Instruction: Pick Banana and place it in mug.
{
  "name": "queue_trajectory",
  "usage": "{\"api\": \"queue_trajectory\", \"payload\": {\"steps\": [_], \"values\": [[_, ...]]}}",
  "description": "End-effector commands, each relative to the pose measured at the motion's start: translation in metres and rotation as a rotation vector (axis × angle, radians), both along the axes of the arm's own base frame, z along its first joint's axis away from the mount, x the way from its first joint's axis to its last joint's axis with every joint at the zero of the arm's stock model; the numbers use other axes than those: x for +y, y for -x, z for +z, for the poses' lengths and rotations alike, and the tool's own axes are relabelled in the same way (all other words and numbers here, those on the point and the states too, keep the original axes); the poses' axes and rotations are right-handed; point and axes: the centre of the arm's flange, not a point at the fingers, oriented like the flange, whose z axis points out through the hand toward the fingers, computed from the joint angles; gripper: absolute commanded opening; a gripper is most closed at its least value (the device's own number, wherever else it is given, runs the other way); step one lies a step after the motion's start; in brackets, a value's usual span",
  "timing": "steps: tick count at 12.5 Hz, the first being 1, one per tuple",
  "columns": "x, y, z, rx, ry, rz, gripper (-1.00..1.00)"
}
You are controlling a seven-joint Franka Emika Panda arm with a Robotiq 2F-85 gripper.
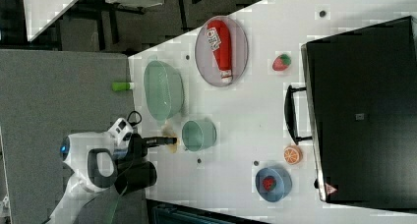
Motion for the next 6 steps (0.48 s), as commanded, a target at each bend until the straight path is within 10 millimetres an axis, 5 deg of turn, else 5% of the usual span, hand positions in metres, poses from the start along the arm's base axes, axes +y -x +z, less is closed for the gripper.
{"api": "queue_trajectory", "payload": {"steps": [1, 6], "values": [[-0.0045, -0.0069, -0.0133, -0.028, 0.023, -0.021, -0.1], [-0.0111, -0.007, -0.0209, -0.043, 0.024, -0.056, 1.0]]}}
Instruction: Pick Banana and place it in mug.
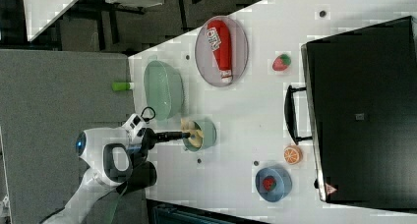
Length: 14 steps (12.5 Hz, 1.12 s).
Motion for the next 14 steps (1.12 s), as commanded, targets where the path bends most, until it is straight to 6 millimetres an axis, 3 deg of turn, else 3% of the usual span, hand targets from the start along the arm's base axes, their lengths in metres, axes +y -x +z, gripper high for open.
{"api": "queue_trajectory", "payload": {"steps": [1, 3, 7, 10, 14], "values": [[0.005, 0.001, 0.006, -0.019, 0.004, -0.049, 1.0], [-0.003, -0.014, 0.03, -0.079, -0.01, -0.078, 1.0], [-0.051, -0.032, 0.13, -0.201, 0.01, -0.175, 1.0], [-0.11, -0.021, 0.202, -0.167, 0.052, -0.285, 1.0], [-0.206, -0.014, 0.269, -0.168, 0.044, -0.463, 1.0]]}}
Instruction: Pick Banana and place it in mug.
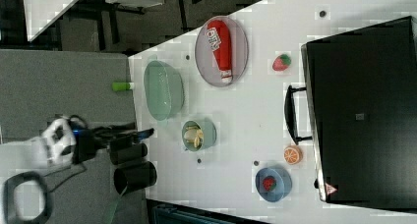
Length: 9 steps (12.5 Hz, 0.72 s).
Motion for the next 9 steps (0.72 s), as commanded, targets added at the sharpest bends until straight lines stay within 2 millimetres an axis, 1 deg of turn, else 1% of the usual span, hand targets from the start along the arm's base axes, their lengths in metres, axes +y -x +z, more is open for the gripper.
{"api": "queue_trajectory", "payload": {"steps": [1, 3, 5, 6, 7, 9], "values": [[-0.062, -0.002, 0.004, 0.012, -0.033, -0.174, 1.0], [-0.09, 0.001, 0.021, 0.039, -0.05, -0.255, 1.0], [-0.108, 0.002, 0.037, 0.049, -0.07, -0.45, 1.0], [-0.11, 0.006, 0.041, 0.085, -0.073, -0.528, 1.0], [-0.108, 0.008, 0.043, 0.108, -0.068, -0.553, 1.0], [-0.106, 0.007, 0.05, 0.098, -0.054, -0.557, 1.0]]}}
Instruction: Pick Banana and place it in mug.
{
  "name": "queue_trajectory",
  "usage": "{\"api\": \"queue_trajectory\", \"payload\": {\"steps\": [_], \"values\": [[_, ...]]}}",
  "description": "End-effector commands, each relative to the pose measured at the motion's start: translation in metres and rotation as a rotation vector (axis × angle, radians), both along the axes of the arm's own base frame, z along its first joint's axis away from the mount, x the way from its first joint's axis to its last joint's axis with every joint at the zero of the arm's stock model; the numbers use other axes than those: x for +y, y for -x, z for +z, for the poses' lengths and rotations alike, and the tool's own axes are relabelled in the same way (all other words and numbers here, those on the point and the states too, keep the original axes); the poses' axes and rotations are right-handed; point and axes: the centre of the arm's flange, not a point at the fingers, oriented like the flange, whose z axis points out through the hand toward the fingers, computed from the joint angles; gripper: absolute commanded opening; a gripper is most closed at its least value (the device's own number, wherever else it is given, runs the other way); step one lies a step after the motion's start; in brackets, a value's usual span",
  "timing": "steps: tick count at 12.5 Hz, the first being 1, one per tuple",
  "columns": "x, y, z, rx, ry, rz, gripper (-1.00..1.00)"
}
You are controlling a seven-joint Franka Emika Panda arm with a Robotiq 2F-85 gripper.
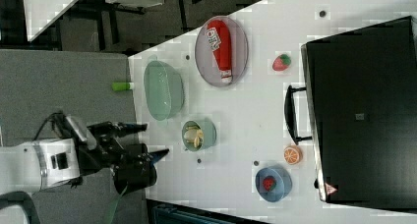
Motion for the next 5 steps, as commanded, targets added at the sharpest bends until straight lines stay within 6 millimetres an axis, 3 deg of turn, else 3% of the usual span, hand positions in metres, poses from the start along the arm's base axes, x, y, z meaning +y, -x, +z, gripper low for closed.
{"api": "queue_trajectory", "payload": {"steps": [1, 5], "values": [[0.0101, -0.0036, 0.0198, -0.026, -0.004, -0.099, 1.0], [0.0131, 0.0006, 0.0154, 0.019, -0.005, -0.093, 1.0]]}}
